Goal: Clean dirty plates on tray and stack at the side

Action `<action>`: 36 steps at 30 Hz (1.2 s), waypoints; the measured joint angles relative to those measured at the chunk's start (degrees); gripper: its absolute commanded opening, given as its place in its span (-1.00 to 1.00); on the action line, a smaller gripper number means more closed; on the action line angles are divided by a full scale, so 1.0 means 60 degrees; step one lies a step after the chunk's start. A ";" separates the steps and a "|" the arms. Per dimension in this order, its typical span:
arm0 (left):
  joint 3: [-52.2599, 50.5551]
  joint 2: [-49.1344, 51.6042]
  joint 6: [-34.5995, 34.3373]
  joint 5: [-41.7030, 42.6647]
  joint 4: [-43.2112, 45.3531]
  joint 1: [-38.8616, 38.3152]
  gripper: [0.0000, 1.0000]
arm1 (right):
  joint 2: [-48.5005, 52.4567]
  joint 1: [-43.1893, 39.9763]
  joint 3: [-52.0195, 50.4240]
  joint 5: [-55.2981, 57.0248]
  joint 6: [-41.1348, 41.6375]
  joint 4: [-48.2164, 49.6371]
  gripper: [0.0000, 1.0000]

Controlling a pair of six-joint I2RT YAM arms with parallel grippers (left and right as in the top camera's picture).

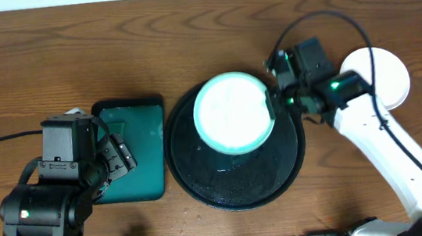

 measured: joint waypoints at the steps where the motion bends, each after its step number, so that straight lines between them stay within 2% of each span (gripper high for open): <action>1: 0.0000 0.0004 0.0000 0.0000 0.0000 0.0000 0.61 | 0.0015 0.0004 0.0492 0.0208 -0.0040 -0.0248 -0.97; 6: -0.0004 0.0007 0.0000 0.0000 0.0000 0.0000 0.62 | 0.0186 0.0084 0.2575 0.1257 -0.0419 -0.1286 -0.97; 10: -0.0004 0.0015 0.0000 -0.0004 0.0004 0.0000 0.61 | 0.0539 0.0437 0.3432 0.2346 -0.0769 -0.1741 -0.98; 20: -0.0004 0.0015 0.0000 -0.0007 0.0004 0.0000 0.62 | 0.1829 0.2288 0.3523 0.5574 -0.1716 -0.2109 -0.98; 30: -0.0004 0.0015 0.0000 -0.0004 0.0004 0.0000 0.61 | 0.1985 0.5082 0.3523 1.0109 -0.2412 -0.2557 -0.98; 36: -0.0004 0.0015 0.0000 -0.0007 -0.0022 0.0000 0.62 | 0.1985 0.6226 0.3523 1.2335 -0.2852 -0.3184 -0.98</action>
